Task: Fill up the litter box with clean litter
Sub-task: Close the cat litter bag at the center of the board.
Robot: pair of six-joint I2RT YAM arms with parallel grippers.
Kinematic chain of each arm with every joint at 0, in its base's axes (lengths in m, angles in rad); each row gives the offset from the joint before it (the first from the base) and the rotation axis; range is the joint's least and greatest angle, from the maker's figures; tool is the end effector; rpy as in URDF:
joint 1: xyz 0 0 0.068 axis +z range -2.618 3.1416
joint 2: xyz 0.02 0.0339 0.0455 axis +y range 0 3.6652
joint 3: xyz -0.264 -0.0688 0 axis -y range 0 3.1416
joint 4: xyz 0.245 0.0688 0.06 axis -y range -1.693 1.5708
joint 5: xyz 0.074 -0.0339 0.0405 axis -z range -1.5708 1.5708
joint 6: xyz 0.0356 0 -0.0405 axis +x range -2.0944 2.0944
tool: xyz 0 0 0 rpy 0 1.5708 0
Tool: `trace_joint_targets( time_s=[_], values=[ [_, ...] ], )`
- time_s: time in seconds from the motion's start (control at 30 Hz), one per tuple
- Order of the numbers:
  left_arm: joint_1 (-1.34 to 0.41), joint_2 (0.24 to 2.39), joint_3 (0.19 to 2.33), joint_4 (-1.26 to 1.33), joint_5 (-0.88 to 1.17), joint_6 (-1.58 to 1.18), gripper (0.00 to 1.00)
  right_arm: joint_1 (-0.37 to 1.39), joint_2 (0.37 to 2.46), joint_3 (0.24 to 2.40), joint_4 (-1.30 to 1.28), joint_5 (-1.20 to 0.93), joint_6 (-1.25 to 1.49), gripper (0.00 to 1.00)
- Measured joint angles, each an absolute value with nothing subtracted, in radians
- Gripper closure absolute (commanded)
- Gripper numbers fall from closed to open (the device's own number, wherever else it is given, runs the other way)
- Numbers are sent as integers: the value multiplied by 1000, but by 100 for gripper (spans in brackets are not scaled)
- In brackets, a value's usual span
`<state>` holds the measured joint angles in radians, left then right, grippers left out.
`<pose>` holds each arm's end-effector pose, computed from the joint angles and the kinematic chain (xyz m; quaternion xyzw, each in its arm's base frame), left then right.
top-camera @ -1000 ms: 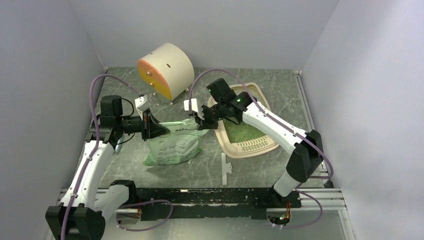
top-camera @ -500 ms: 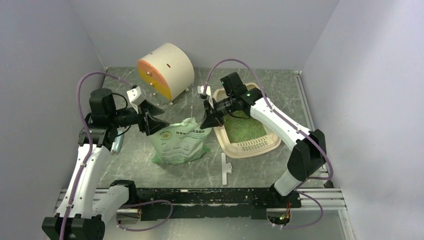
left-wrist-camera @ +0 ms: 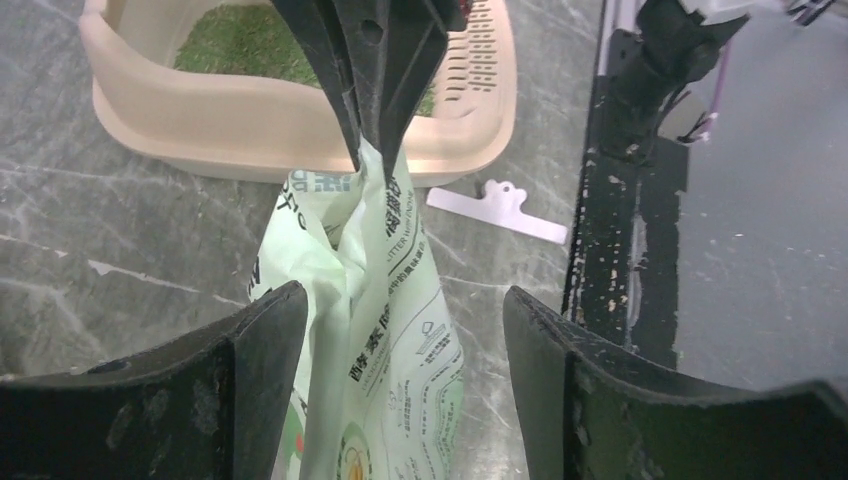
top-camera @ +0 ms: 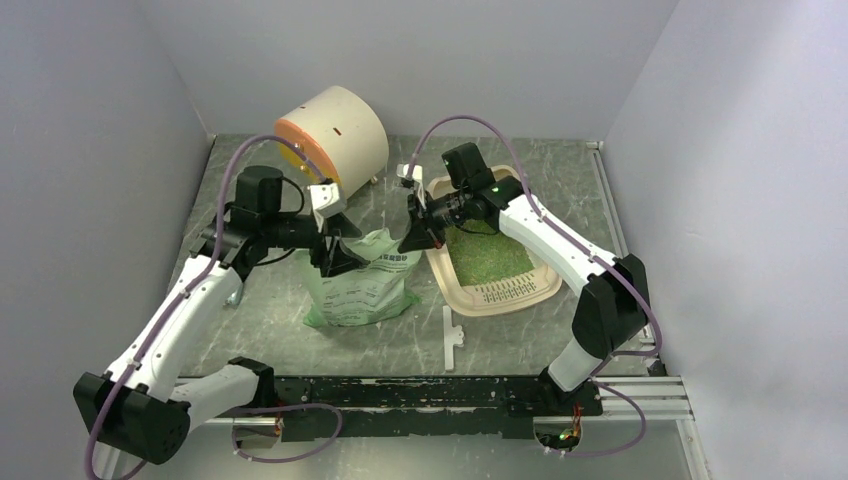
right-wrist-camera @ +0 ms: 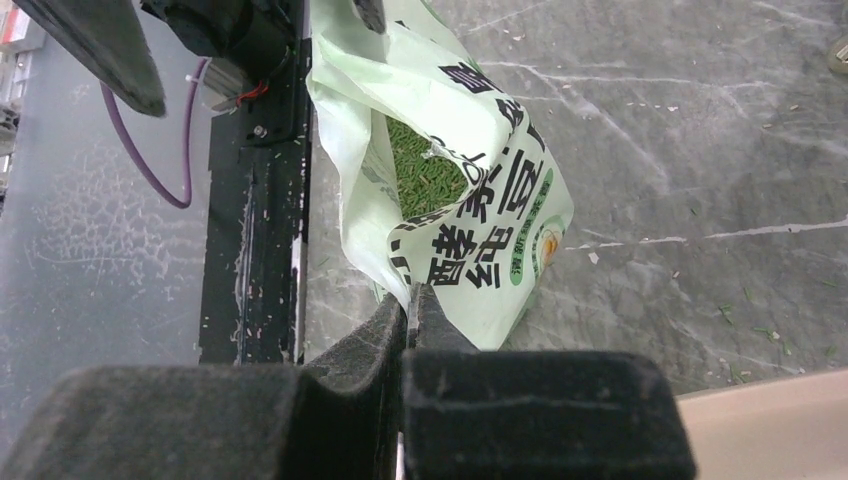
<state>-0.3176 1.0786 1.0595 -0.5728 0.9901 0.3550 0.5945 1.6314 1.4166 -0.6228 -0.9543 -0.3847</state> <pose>0.1987 -0.0967 0.3493 0.4671 0.6594 -0.4115 0.4215 0.2749 0.2209 0.3131 -0.5353 0.6544 0.4597 0.2718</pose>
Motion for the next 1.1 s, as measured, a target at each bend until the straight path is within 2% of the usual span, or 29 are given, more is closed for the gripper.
trace_joint_targets(
  time_s=[0.23,0.3,0.33,0.43,0.47,0.53,0.67,0.8,0.97,1.07,1.1],
  values=[
    [-397,1118,1060,-557,802,363,25,594,1631,1411,-612,-960,-378,100],
    [-433,1151,1061,-551,764,368,29,594,1630,1405,-611,-963,-378,100],
    [-455,1172,1063,-552,747,371,37,593,1629,1401,-609,-966,-378,100],
    [-513,1233,1081,-556,687,381,73,593,1618,1375,-603,-982,-379,100],
    [-525,1245,1089,-564,671,379,83,590,1613,1365,-599,-989,-379,100],
    [-537,1253,1093,-572,643,384,94,581,1598,1337,-595,-1010,-376,96],
    [-540,1191,1061,-564,624,354,95,566,1542,1251,-549,-1055,-342,59],
    [-540,1084,1002,-551,624,312,95,559,1478,1172,-471,-1074,-281,41],
    [-540,1086,995,-550,644,284,95,561,1459,1090,-309,-1089,-161,34],
    [-540,1092,995,-549,651,267,95,570,1457,1045,-215,-1091,-81,35],
    [-540,1092,996,-549,651,262,95,574,1457,1036,-191,-1087,-57,40]
  ],
)
